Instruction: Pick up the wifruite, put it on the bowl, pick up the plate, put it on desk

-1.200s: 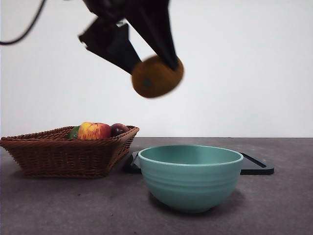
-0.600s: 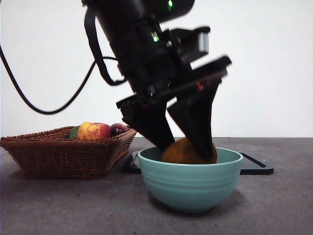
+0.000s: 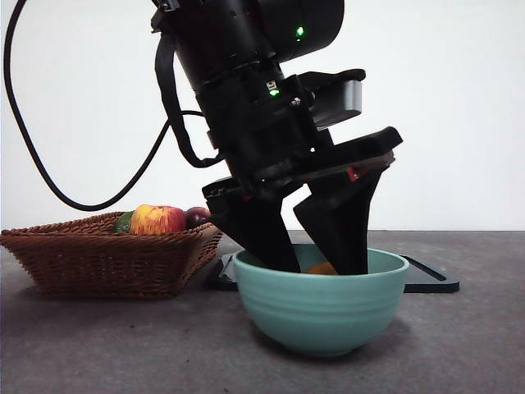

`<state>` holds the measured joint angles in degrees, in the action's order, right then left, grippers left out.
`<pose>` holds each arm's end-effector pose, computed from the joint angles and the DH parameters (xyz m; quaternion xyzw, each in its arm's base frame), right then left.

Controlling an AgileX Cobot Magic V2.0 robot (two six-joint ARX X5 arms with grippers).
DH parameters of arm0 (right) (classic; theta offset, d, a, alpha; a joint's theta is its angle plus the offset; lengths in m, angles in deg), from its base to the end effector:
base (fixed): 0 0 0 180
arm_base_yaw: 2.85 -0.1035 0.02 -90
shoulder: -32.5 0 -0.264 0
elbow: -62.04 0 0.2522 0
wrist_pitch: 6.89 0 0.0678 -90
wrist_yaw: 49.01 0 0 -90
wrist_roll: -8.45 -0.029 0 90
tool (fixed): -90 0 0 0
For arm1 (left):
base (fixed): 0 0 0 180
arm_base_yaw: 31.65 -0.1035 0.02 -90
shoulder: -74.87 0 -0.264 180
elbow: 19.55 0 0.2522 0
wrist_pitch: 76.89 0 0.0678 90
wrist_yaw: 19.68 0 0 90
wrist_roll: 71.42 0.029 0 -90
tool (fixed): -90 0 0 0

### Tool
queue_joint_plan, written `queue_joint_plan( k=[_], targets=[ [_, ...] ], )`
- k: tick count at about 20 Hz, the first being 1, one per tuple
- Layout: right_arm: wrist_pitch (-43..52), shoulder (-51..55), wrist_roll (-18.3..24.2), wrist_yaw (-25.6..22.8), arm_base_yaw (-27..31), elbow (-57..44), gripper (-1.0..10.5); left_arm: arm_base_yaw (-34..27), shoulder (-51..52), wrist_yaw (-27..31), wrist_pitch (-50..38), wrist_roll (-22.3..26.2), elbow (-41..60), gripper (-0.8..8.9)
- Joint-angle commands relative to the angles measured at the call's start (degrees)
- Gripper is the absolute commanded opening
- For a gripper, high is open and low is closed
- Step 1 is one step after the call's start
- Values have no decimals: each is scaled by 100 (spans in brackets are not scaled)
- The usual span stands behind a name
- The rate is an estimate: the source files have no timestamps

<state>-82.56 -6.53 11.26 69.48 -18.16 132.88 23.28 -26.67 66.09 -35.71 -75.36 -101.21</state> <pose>0.0894 0.0388 0.3380 0.0217 0.3624 0.3550 0.8615 0.2033 -0.2932 0.1918 0.1916 0.4734 -0.4092 0.7561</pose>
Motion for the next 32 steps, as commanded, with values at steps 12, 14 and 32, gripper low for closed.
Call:
queue_joint_plan(
  k=[12, 14, 32],
  targets=[
    [52, -20, 24, -2, -20, 111, 422, 13, 667, 22, 284, -22, -870, 353],
    [55, -20, 26, -7, -20, 111, 422, -149, 1062, 22, 289, -24, -870, 353],
    [61, -22, 28, -267, -20, 109, 422, -2535, 4304, -909, 1370, -168, 503, 352]
  ],
)
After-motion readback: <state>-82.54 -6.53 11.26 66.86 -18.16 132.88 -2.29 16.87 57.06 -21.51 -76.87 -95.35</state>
